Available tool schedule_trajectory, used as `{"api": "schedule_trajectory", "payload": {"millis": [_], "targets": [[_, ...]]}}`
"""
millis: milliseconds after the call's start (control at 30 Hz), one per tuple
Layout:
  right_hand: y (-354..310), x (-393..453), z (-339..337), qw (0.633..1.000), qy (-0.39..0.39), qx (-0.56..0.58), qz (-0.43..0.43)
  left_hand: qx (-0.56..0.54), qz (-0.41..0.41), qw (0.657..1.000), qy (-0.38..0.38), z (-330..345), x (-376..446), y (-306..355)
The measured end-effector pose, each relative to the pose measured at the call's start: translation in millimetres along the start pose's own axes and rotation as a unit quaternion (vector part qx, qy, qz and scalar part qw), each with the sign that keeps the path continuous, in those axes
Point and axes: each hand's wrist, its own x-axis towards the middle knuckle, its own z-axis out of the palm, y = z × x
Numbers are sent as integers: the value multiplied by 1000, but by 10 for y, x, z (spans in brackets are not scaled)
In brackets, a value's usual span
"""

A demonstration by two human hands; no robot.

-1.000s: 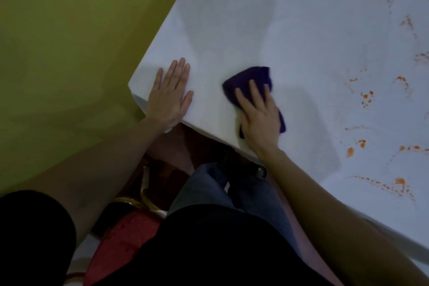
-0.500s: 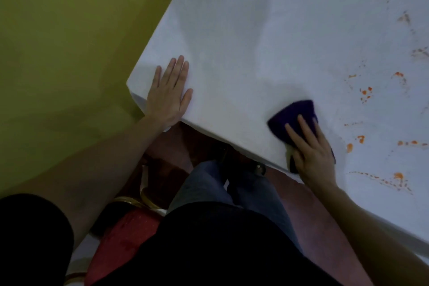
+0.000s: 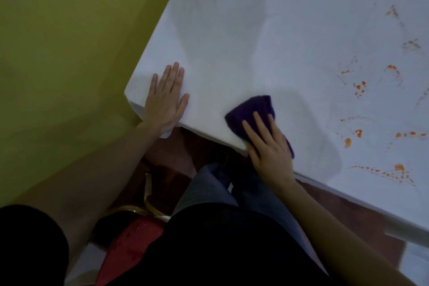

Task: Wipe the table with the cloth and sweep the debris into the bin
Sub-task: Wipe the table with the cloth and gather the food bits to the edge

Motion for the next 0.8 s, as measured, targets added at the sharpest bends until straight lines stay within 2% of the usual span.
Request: {"api": "schedule_trajectory", "payload": {"millis": [167,267,367,500,633,800], "targets": [[646,-261,-298,993,1,-29,117,4,25,1000,-2,-30,96,106],[850,80,-376,982,24,-33,183,-10,60,998,-3,-48,256,333],[742,524,-317,969,48,-17,241,-23,108,994,-20,-15,386,654],[342,724,-201,977,53,-5,208,-26,142,989,-31,38,510,1024],[111,258,-80,990,41,-3,133,-21,157,987,-41,74,589,1210],[374,-521,-124,979,79,-9,187,-25,193,979,-60,103,647,1528]]}}
